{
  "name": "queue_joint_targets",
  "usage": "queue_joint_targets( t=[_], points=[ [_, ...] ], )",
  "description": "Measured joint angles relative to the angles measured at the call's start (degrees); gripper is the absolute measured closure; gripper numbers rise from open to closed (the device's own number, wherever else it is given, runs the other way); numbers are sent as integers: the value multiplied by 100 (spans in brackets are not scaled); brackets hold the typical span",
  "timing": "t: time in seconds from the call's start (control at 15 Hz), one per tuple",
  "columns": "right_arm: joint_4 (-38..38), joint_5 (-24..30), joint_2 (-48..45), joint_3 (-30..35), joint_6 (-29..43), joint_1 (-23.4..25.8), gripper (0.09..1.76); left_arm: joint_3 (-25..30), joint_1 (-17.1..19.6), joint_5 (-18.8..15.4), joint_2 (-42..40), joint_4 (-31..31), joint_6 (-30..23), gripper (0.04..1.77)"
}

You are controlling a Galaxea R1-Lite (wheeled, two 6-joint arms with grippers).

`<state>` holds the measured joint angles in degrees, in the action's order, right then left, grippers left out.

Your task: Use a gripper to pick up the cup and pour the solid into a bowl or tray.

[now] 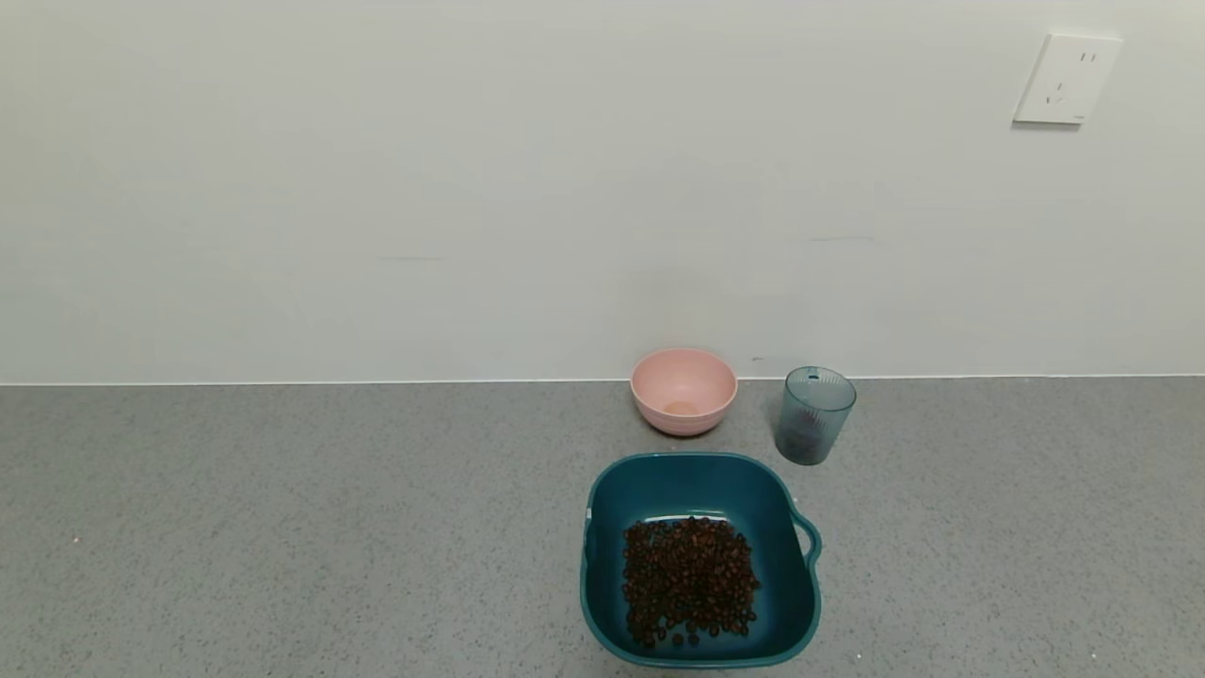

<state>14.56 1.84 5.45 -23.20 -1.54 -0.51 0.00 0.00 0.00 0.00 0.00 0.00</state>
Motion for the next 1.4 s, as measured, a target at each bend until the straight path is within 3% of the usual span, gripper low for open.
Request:
queue_joint_targets(
  t=[0.67, 1.4],
  points=[
    [-1393, -102, -550, 2119, -121, 7, 15, 0, 0, 0, 0, 0, 0, 5],
    [-1460, -96, -552, 2320, 79, 10, 15, 0, 0, 0, 0, 0, 0, 5]
  ],
)
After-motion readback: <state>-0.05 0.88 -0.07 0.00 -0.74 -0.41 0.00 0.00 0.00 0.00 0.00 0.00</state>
